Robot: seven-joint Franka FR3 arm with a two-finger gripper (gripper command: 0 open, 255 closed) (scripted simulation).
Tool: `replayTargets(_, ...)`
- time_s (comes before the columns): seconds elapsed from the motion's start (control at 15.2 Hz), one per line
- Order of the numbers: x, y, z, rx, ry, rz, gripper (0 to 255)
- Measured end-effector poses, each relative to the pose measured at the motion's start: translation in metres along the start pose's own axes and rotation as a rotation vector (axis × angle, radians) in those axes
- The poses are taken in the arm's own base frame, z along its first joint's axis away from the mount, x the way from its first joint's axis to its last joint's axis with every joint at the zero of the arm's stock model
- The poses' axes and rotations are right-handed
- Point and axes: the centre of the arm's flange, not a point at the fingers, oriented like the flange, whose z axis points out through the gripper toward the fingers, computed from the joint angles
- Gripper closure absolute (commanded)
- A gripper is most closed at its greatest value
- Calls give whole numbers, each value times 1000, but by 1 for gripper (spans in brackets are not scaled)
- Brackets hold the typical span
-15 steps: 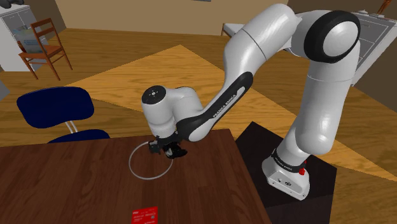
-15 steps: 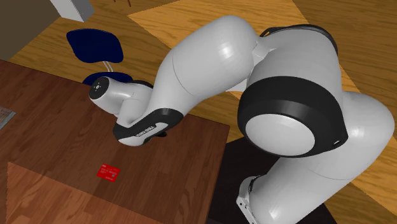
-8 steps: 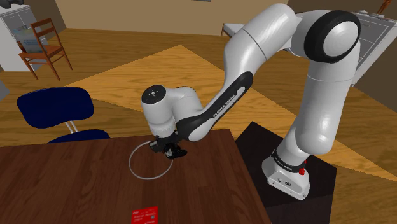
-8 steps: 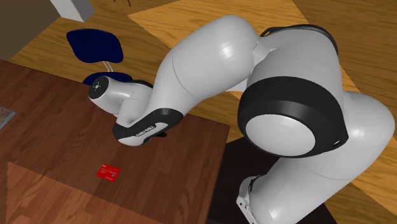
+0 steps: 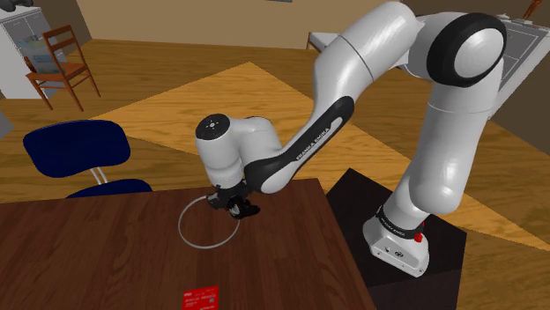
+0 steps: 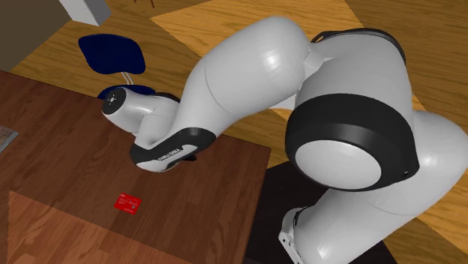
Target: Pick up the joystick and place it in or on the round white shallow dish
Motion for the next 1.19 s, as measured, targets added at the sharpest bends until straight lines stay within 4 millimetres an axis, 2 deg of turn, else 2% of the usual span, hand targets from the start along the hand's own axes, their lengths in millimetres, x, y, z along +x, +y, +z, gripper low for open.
replayTargets(0.86, 9, 11, -65, 0, 0, 0, 255)
replayTargets(0.92, 9, 5, -69, 0, -1, 0, 255)
replayTargets(1.19, 8, -40, -84, 0, -1, -1, 255)
